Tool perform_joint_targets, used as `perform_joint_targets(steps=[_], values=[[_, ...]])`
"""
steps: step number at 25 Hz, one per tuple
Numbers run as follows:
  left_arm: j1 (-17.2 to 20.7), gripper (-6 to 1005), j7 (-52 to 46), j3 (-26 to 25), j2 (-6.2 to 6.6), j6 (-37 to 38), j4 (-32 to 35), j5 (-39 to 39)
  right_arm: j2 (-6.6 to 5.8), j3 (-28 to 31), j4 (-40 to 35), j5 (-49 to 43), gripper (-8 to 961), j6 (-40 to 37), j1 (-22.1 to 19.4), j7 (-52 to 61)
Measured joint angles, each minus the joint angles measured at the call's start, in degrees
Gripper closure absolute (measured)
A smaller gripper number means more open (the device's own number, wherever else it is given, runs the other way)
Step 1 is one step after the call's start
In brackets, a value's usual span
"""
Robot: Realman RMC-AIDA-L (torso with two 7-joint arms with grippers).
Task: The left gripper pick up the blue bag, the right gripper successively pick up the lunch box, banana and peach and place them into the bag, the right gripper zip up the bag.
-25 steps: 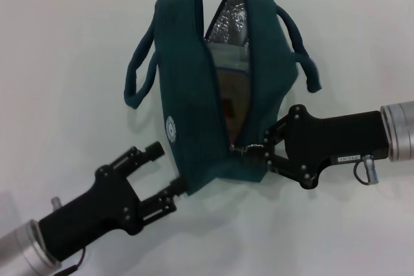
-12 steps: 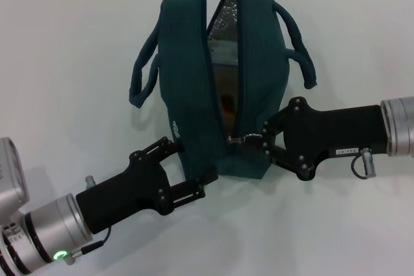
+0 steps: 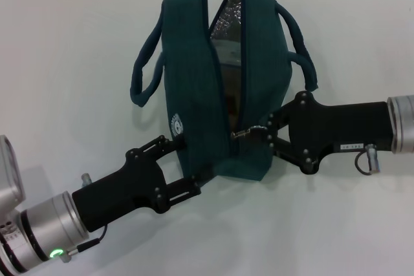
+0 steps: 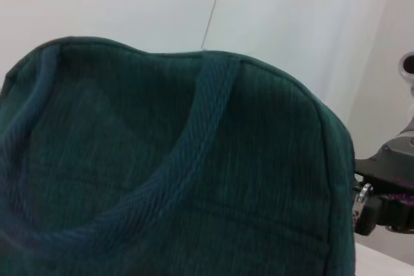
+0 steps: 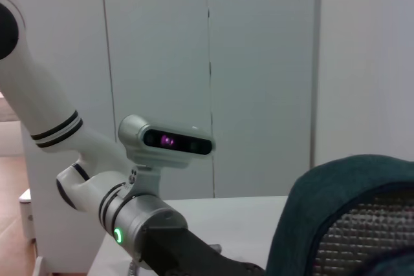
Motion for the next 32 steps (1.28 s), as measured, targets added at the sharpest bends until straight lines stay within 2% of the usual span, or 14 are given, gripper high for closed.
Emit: perform_joint_targets(steps=[2, 11, 15, 24, 29, 32], values=[[0.01, 191, -0.1, -0.01, 0.01, 0.0, 0.03, -0.04, 0.0, 0.17, 0.0, -0.01, 942, 0.15, -0.01, -0.03], [-0.64, 483, 0.24, -0.27, -0.1, -0.05, 0.37, -0.44, -0.05, 0.32, -0.02, -0.27, 942, 0.32, -0.34, -1.28], [-0.77, 602, 0.64, -0.15, -0.05, -0.06, 0.5, -0.42, 0.02, 2.21, -0.32, -0.15, 942, 0.01, -1.31, -3.2], [-0.98, 831, 2.43, 0.68, -0.1, -0.12, 1.64, 0.01, 0.38, 2.87, -0.01, 4.12, 942, -0.11, -1.67, -9.23], [-1.34, 937, 2.42, 1.21, -0.13, -0.75, 1.69, 0.02, 0.63, 2.71, 0.06, 7.71, 942, -0.13, -1.46, -12.07], [-1.46, 931, 2.32, 1.23, -0.15, -1.59, 1.69, 0.01, 0.7, 2.47, 0.47, 10.95, 943, -0.11, -1.43, -14.32]])
